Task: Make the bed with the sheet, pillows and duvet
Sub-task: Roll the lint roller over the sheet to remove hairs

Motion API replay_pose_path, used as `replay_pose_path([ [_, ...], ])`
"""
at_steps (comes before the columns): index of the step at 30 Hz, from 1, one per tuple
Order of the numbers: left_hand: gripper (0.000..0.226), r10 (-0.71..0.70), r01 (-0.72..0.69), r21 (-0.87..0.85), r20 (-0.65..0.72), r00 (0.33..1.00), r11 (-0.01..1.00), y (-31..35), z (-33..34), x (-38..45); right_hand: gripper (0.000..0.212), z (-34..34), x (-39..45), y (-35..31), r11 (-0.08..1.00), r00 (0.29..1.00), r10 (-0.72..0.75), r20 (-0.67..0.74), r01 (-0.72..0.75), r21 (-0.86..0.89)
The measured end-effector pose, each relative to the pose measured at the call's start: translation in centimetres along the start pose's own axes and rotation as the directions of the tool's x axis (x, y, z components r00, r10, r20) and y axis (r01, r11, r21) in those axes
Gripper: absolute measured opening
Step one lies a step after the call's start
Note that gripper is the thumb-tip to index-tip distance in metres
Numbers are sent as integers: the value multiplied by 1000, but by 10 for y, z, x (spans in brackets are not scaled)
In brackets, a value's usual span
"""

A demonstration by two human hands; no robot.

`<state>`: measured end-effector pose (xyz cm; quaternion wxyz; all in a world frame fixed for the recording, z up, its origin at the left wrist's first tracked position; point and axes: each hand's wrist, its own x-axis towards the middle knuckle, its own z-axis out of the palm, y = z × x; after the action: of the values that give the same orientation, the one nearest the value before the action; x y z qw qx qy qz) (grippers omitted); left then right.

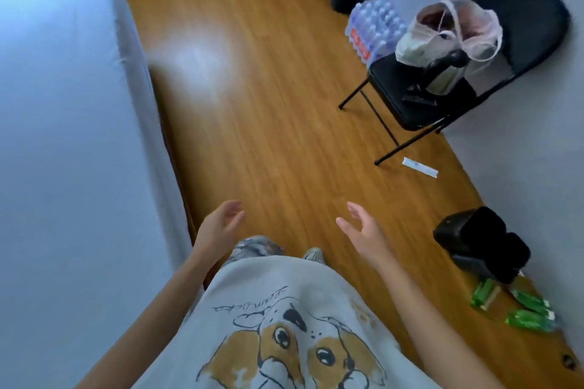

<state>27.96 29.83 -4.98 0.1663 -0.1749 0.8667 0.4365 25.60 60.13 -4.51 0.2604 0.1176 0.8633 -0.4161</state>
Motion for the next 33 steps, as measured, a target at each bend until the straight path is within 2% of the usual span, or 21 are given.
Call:
replay_pose_path([
  [4,32,-86,70,-103,-159,984,992,25,-13,49,56,-32,92,-65,986,986,-132,100,141,-90],
  [9,33,-165,136,-141,-223,961,981,33,-37,137,56,-30,202,-136,968,968,-175,182,202,-147],
  [16,40,-246,206,-216,-177,953,954,65,-108,313,56,-8,352,-251,979,976,-101,194,132,-156],
  [21,43,-119,101,-143,-124,985,985,123,-197,450,58,-18,459,-372,977,973,-143,181,168,-132],
  [26,43,-48,31,-100,-164,985,995,162,-286,574,58,-17,562,-478,972,968,-188,168,208,-112],
  [33,39,-243,190,-258,-194,950,947,147,-367,732,58,21,732,-596,966,948,-169,269,213,-146],
])
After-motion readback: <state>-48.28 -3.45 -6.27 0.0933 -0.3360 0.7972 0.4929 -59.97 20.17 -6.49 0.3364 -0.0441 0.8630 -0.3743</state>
